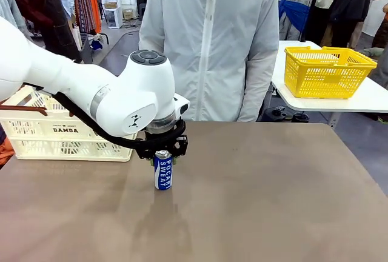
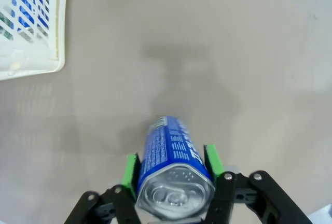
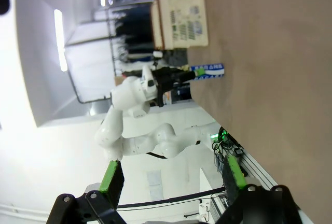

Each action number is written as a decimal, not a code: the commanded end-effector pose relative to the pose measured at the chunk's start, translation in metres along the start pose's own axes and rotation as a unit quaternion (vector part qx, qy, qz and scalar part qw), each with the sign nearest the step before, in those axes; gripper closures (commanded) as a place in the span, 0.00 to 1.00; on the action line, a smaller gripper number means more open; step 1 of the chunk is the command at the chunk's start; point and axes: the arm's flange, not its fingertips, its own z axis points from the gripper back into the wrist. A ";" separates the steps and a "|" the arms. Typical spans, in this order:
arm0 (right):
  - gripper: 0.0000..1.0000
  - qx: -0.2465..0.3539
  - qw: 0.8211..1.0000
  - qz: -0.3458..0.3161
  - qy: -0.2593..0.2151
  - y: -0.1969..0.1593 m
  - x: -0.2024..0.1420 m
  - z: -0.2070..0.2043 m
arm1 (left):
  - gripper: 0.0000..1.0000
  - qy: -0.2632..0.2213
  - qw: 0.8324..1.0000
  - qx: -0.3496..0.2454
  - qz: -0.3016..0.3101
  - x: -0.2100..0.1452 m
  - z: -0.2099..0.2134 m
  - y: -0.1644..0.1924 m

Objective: Place the drinks into the Shopping basket.
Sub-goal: Pick up one drink and place it into the Shopping basket.

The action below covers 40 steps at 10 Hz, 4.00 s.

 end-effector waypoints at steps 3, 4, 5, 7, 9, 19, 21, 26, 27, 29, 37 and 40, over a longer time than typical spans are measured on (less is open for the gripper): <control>0.00 -0.008 1.000 -0.010 0.005 0.005 -0.001 -0.001 | 1.00 -0.007 1.000 0.007 -0.003 0.003 0.006 0.000; 0.00 -0.008 1.000 -0.010 0.005 0.005 -0.001 -0.001 | 1.00 -0.007 1.000 0.004 0.001 0.003 0.009 0.003; 0.00 -0.008 1.000 -0.010 0.005 0.005 -0.001 -0.001 | 1.00 -0.016 1.000 0.005 0.007 0.005 0.020 0.009; 0.00 -0.008 1.000 -0.010 0.005 0.005 -0.001 -0.001 | 1.00 -0.041 0.999 -0.005 -0.024 0.012 0.099 0.038; 0.00 -0.008 1.000 -0.010 0.005 0.005 -0.001 -0.001 | 1.00 -0.028 0.996 -0.018 -0.078 0.009 0.173 0.071; 0.00 -0.008 1.000 -0.010 0.005 0.005 -0.001 -0.001 | 1.00 -0.018 0.994 -0.018 -0.107 0.008 0.226 0.120; 0.00 -0.008 1.000 -0.010 0.005 0.005 -0.001 -0.001 | 1.00 -0.121 0.968 -0.075 -0.206 0.086 0.254 0.162; 0.00 -0.008 1.000 -0.010 0.005 0.005 -0.001 -0.001 | 1.00 -0.108 0.971 -0.018 -0.213 0.235 0.193 0.232; 0.00 -0.008 1.000 -0.010 0.005 0.005 -0.001 -0.001 | 1.00 -0.091 0.972 -0.024 -0.214 0.243 0.178 0.235; 0.00 -0.008 1.000 -0.010 0.005 0.005 -0.001 -0.001 | 1.00 -0.108 0.969 -0.020 -0.219 0.236 0.165 0.244; 0.00 -0.008 1.000 -0.010 0.005 0.005 -0.001 -0.001 | 1.00 -0.085 0.947 -0.075 -0.300 0.306 0.135 0.247; 0.00 -0.008 1.000 -0.010 0.005 0.005 -0.001 -0.001 | 1.00 -0.054 0.960 -0.061 -0.268 0.297 0.102 0.260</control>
